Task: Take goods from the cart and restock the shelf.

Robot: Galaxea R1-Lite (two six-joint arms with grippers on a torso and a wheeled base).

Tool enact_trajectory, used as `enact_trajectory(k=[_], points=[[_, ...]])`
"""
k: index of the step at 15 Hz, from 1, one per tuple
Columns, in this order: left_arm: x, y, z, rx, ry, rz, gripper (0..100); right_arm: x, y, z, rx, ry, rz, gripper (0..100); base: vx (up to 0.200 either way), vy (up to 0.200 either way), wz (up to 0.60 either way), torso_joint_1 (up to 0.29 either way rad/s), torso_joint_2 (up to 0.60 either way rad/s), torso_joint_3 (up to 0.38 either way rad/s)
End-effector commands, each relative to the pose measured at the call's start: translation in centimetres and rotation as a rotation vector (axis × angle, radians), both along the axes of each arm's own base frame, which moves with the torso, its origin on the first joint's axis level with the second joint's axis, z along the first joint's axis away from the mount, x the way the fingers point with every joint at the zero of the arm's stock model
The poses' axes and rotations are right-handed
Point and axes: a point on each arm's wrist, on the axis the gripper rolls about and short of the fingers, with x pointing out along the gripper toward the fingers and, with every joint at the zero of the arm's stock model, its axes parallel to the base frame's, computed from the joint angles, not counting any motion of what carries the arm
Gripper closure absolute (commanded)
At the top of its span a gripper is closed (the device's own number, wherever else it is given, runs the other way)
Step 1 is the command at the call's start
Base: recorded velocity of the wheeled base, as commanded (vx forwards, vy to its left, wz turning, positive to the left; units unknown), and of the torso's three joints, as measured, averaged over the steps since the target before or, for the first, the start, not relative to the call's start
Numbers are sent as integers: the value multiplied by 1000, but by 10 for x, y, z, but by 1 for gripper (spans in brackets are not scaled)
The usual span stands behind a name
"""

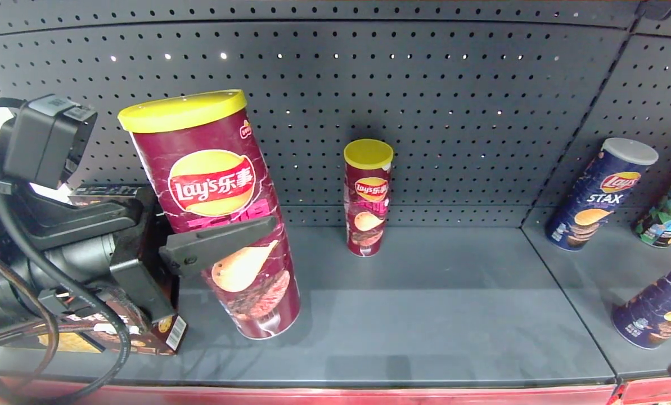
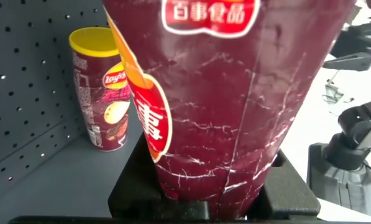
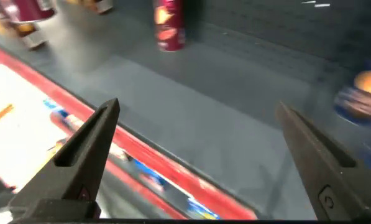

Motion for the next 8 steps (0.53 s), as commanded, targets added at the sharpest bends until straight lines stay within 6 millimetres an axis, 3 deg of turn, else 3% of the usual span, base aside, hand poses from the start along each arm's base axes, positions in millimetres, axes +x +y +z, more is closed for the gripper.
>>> enact_trajectory(k=[1, 6, 8], points=[[0, 0, 0, 0, 0, 3, 100, 45, 20, 0, -21, 94, 95, 0, 0, 0, 0, 0, 0, 0], [1, 0, 0, -6, 14, 7, 100, 103, 39, -4, -23, 103, 104, 0, 0, 0, 0, 0, 0, 0], [1, 0, 0, -6, 16, 7, 100, 138, 47, 2, -34, 112, 93, 0, 0, 0, 0, 0, 0, 0]])
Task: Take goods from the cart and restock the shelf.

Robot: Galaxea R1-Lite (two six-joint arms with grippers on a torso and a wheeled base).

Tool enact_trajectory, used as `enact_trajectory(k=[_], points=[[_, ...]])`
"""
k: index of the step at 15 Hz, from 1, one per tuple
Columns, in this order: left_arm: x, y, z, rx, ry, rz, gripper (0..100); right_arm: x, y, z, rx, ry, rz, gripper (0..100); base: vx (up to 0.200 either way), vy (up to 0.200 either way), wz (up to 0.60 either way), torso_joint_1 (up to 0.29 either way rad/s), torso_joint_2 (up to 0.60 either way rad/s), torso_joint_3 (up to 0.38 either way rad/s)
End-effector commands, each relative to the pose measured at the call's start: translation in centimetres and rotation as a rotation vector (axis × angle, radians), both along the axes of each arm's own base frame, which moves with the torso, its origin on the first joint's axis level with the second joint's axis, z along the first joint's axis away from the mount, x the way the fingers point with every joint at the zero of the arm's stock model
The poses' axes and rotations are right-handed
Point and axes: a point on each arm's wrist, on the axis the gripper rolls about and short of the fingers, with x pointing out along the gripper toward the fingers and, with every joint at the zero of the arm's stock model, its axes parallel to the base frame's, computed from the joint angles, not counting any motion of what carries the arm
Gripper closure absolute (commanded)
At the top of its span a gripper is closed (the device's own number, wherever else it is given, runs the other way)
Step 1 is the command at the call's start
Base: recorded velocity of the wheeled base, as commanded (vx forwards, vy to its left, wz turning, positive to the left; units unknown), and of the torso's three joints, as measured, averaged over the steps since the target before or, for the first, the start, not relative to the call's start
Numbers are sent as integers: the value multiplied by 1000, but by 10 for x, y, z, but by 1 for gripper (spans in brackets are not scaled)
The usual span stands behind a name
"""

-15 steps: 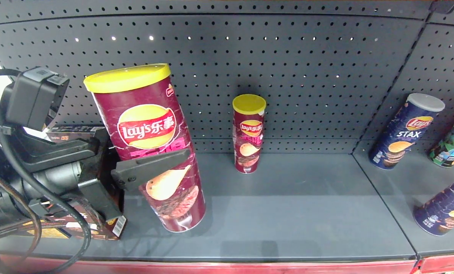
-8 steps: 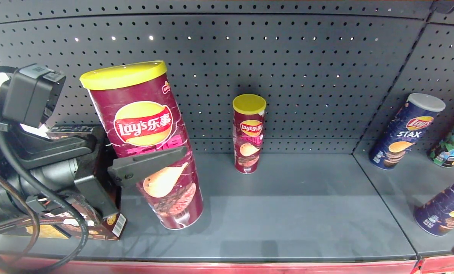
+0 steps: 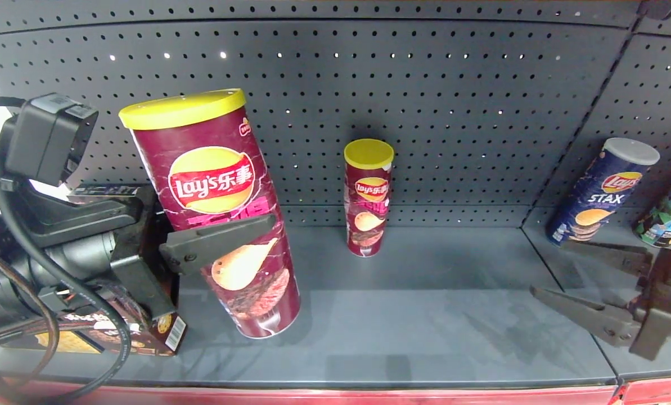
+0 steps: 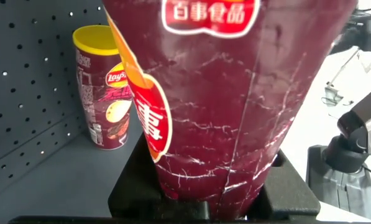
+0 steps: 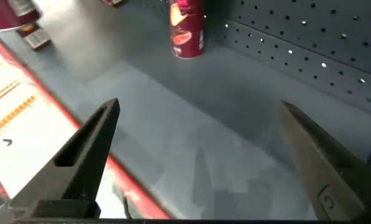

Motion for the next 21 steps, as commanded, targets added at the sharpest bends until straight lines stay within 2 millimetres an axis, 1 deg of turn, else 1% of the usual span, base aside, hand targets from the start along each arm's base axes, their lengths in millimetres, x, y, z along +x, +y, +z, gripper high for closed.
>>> enact_trajectory(k=[1, 2, 3, 4, 5, 6, 7, 8, 10, 11, 12, 14, 17, 21], points=[[1, 0, -1, 1, 2, -2, 100, 68, 19, -1, -18, 30, -6, 0, 0, 0, 0, 0, 0, 0], [1, -1, -1, 2, 4, -2, 100, 87, 26, 3, -6, -8, 3, 0, 0, 0, 0, 0, 0, 0], [1, -1, -1, 1, 5, -2, 100, 97, 31, 5, 1, -28, 15, 0, 0, 0, 0, 0, 0, 0], [1, 0, -1, 1, 5, -2, 100, 115, 41, 9, 12, -48, 79, 0, 0, 0, 0, 0, 0, 0], [1, 0, -1, 1, 5, -2, 100, 126, 46, 10, 18, -54, 133, 0, 0, 0, 0, 0, 0, 0], [1, 0, -1, 1, 5, -2, 100, 138, 50, 12, 17, -56, 134, 0, 0, 0, 0, 0, 0, 0], [0, 0, -1, 1, 5, -2, 100, 145, 54, 11, 15, -61, 144, 0, 0, 0, 0, 0, 0, 0], [0, -1, -1, 2, 5, -5, 100, 157, 62, 11, 21, -68, 205, 0, 0, 0, 0, 0, 0, 0], [0, 0, -1, 1, 6, -3, 100, 161, 74, 11, 34, -72, 347, 0, 0, 0, 0, 0, 0, 0], [0, 0, -1, 1, 6, -5, 100, 162, 77, 9, 38, -66, 393, 0, 0, 0, 0, 0, 0, 0], [1, 0, -1, -2, 10, -6, 100, 165, 80, 4, 43, -73, 519, 0, 0, 0, 0, 0, 0, 0], [1, 0, -1, -13, 21, -7, 100, 173, 82, 1, 47, -102, 618, 0, 0, 0, 0, 0, 0, 0], [0, 0, -1, -14, 21, -7, 100, 190, 91, -4, 49, -111, 653, 0, 0, 0, 0, 0, 0, 0], [0, 0, 1, -17, 14, -6, 100, 210, 99, -13, 48, -112, 654, 0, 0, 0, 0, 0, 0, 0]])
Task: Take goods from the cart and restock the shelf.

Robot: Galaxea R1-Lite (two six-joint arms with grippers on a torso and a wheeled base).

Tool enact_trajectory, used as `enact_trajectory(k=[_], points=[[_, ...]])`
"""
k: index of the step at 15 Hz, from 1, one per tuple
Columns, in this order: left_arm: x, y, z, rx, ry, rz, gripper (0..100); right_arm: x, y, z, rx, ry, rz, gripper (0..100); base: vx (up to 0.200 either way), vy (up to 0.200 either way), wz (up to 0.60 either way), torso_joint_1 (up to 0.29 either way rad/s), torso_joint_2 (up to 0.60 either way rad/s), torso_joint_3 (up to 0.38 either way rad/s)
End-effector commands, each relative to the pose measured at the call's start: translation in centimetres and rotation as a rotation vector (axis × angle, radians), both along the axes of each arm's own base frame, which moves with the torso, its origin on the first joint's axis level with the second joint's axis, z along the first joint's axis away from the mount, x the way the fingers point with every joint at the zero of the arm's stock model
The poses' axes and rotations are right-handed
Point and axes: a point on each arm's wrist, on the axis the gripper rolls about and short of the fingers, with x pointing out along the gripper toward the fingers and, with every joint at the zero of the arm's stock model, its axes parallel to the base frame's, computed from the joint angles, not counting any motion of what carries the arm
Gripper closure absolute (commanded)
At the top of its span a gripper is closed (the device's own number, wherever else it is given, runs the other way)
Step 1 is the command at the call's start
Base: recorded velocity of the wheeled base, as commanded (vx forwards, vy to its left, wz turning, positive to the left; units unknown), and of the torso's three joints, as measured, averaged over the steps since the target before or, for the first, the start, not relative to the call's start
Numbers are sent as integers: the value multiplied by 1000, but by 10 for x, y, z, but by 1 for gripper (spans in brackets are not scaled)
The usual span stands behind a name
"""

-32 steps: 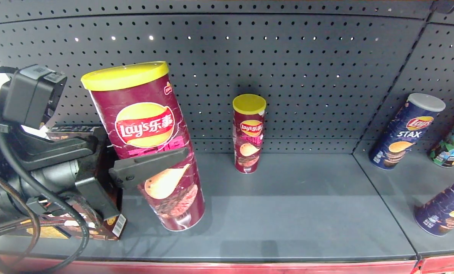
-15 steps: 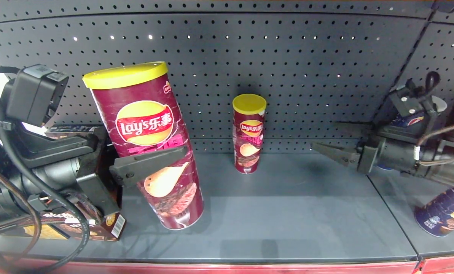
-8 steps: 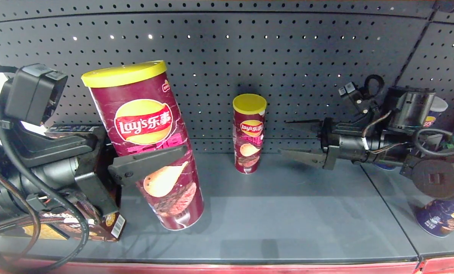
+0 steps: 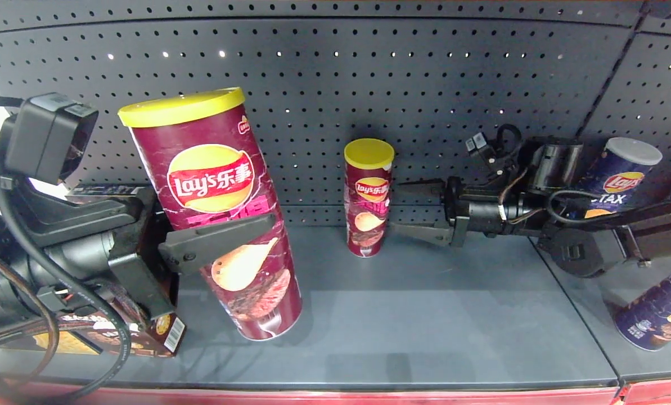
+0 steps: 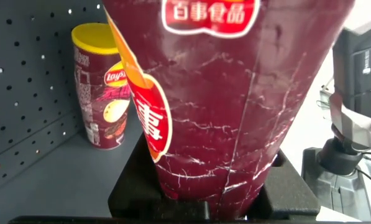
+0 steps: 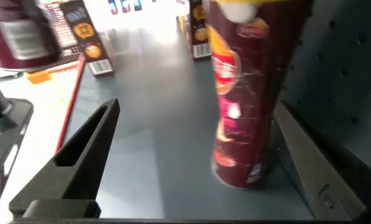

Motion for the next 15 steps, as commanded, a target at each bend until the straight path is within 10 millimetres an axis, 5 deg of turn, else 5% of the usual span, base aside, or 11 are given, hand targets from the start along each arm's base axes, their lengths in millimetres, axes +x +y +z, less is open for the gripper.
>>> enact_trajectory(k=[1, 15], points=[[0, 0, 2, -3, -7, -1, 100, 13, 5, -15, -10, 27, -1, 0, 0, 0, 0, 0, 0, 0], [2, 1, -1, -1, 0, 10, 100, 58, 46, -46, -4, 16, 50, 0, 0, 0, 0, 0, 0, 0]])
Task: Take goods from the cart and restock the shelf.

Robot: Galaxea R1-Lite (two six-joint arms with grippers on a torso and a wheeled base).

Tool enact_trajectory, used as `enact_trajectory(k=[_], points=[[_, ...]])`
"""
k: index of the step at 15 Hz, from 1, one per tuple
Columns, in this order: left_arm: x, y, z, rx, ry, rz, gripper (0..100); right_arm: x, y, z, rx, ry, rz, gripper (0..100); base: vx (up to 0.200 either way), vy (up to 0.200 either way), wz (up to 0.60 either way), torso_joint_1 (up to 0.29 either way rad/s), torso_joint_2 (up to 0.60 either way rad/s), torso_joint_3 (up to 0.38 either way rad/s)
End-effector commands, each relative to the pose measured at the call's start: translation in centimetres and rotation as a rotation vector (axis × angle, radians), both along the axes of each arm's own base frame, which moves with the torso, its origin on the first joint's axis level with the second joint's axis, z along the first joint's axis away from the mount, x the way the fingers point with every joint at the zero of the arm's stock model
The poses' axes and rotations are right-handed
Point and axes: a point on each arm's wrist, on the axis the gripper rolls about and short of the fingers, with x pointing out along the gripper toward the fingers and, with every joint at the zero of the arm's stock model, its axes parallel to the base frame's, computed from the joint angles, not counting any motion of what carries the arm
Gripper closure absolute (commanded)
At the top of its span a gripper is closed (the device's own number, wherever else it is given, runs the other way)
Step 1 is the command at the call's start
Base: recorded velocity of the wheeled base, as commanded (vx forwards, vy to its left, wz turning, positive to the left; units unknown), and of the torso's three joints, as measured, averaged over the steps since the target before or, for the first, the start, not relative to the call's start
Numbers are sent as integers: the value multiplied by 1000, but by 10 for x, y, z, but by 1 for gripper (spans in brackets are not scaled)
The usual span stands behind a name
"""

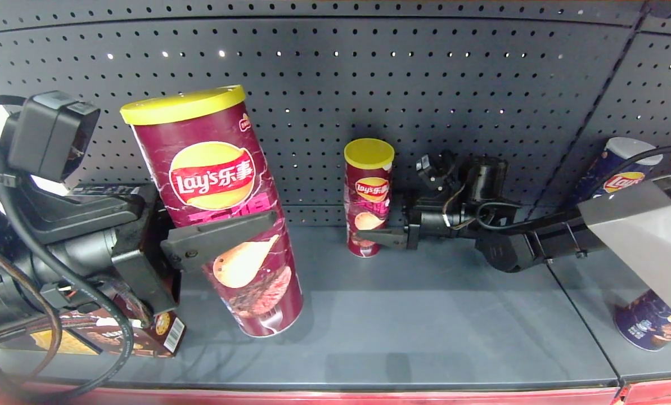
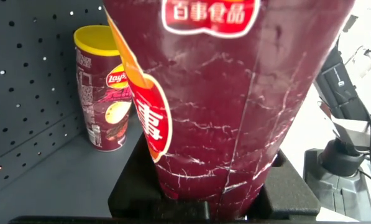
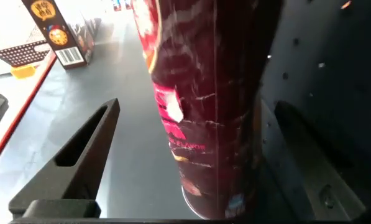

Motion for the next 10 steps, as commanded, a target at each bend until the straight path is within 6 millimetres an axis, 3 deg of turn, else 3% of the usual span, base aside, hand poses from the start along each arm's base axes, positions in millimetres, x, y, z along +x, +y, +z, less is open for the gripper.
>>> enact_trajectory(k=[1, 10], points=[[1, 3, -1, 2, 5, 14, 100, 4, 3, -10, -6, 14, 4, 0, 0, 0, 0, 0, 0, 0], [1, 4, -2, 3, 7, 17, 100, 14, 15, -12, 4, 5, 6, 0, 0, 0, 0, 0, 0, 0]])
